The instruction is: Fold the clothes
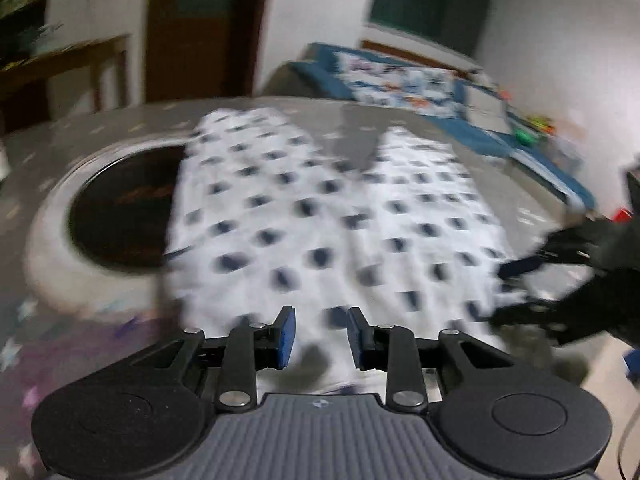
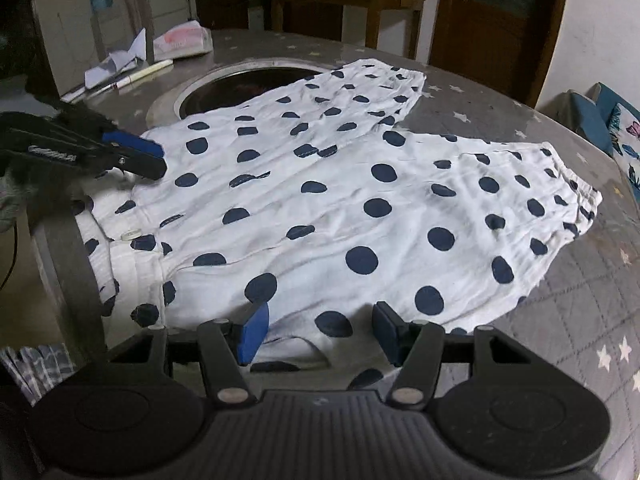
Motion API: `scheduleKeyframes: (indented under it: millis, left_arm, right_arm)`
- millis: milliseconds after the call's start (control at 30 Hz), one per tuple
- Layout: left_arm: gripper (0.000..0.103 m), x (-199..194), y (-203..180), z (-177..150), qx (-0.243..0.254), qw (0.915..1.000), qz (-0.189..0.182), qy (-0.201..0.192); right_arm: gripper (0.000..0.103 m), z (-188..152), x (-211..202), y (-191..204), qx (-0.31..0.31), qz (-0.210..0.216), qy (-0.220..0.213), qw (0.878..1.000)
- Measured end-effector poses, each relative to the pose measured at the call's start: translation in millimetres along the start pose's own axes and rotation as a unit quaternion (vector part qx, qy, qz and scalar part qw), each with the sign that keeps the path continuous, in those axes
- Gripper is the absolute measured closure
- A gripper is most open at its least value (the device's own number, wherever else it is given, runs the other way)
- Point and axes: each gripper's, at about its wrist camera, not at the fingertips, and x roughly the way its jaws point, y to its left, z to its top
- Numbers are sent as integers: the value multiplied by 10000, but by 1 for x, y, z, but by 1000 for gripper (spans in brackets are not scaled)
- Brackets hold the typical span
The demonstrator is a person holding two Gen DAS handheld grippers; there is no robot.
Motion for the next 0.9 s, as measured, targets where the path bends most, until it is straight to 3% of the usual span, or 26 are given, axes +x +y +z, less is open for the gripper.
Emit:
scheduleKeyframes:
  millis: [167, 433, 600, 767, 900]
  left_arm:
    - [76, -4, 27, -10, -297, 9993, 224, 69]
    - [75, -5, 28, 6, -422, 9985, 305, -179]
    - [76, 2, 32, 0, -353, 9980, 532, 4]
    - [76, -11, 33, -10, -317, 9979, 570, 50]
    - [77, -35, 18, -13, -134, 9993, 305, -143]
  right_arm:
    - [44, -5, -3, -4, 62, -40, 21, 10000]
    - [44, 0, -9, 1, 64, -20, -125, 9999]
    - [44, -5, -6, 9, -66, 55, 2, 10000]
    - [44, -5, -17, 7, -34, -60, -4, 10000]
    - [45, 1, -34, 22, -59, 266, -285, 9992]
